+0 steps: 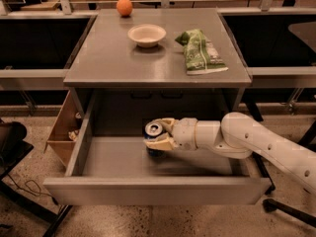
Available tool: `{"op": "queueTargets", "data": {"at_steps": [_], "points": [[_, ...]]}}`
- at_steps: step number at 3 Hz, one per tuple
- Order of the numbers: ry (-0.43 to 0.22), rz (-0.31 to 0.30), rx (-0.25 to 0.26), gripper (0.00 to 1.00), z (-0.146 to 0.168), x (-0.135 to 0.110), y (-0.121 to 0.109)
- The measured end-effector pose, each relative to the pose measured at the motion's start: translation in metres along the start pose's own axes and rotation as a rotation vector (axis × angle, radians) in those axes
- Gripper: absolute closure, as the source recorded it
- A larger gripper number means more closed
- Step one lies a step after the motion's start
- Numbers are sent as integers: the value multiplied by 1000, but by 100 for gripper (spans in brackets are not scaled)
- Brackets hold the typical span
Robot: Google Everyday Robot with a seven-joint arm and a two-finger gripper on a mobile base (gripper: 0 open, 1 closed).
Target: Pick pepsi can from top drawer and place on counter
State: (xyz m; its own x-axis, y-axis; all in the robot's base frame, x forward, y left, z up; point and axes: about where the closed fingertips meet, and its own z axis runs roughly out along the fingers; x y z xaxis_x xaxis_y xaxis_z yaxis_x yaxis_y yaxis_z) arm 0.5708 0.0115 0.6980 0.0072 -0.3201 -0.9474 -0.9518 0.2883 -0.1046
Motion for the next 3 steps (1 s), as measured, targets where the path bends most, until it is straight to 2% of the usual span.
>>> {"op": "queueTargets", "data": {"at_steps": [1,2,3], "points": [[19,-11,-12,100,-24,-61,-8],[29,-67,-42,100,-50,-184,-13],[27,-110,-66,100,-46,-291,-21]]}}
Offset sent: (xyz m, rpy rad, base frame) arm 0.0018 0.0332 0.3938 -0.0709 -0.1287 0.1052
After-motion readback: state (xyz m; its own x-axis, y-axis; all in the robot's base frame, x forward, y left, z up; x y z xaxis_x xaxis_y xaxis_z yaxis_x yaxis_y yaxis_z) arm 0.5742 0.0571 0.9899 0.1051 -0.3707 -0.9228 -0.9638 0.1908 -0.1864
